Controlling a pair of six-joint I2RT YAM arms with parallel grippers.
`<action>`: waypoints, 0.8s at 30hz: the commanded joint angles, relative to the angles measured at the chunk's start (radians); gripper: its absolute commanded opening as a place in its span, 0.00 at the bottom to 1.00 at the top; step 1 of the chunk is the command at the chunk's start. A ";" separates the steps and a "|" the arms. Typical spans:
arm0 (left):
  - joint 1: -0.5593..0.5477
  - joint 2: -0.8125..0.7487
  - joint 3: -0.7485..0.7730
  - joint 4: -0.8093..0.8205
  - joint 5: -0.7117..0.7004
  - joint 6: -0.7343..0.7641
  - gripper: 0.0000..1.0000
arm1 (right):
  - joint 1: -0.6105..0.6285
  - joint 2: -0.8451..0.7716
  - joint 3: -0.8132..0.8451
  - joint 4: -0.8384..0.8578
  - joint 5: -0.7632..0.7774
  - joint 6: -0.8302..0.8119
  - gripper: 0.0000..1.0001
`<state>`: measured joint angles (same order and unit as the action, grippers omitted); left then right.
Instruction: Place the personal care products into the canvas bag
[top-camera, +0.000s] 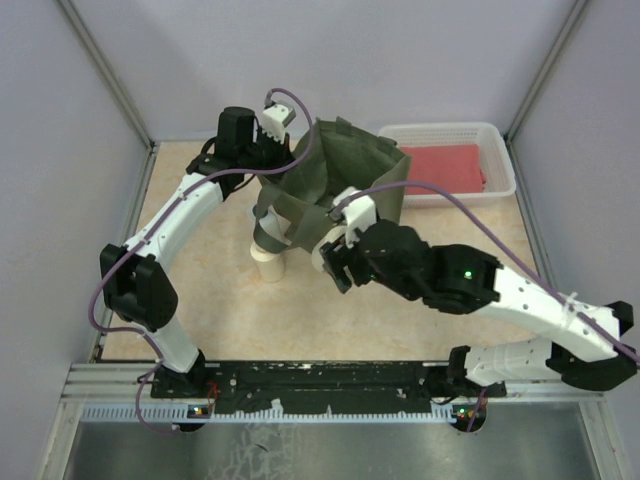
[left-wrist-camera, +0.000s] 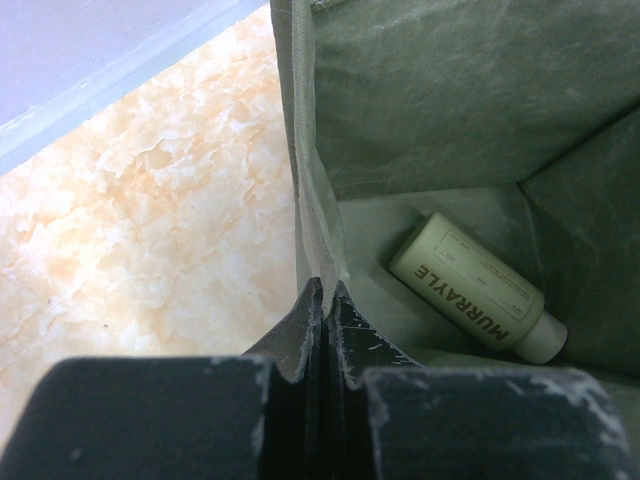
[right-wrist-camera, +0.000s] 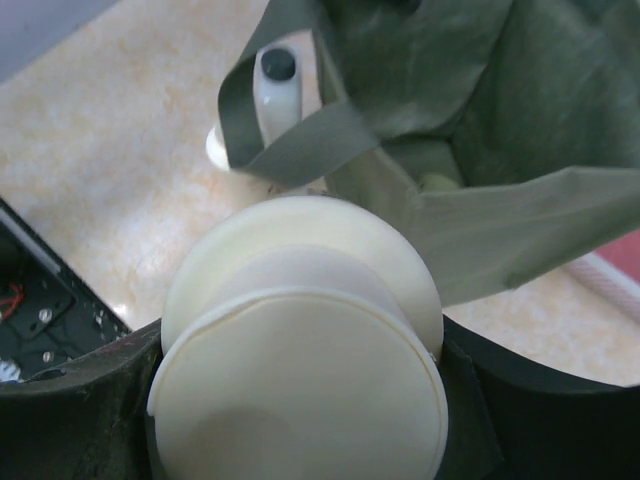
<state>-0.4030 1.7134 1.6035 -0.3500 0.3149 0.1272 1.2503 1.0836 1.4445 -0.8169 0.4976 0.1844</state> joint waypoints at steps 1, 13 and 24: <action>0.004 -0.035 -0.020 -0.033 -0.003 -0.013 0.00 | -0.032 -0.023 0.173 0.126 0.109 -0.147 0.30; 0.004 -0.028 0.028 -0.058 0.045 -0.027 0.00 | -0.485 0.308 0.543 0.121 -0.292 -0.259 0.30; 0.002 -0.033 0.043 -0.081 0.063 -0.018 0.00 | -0.584 0.464 0.382 0.247 -0.438 -0.221 0.30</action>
<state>-0.4030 1.7107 1.6199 -0.3862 0.3447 0.1085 0.6708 1.5509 1.7985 -0.7483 0.1257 -0.0410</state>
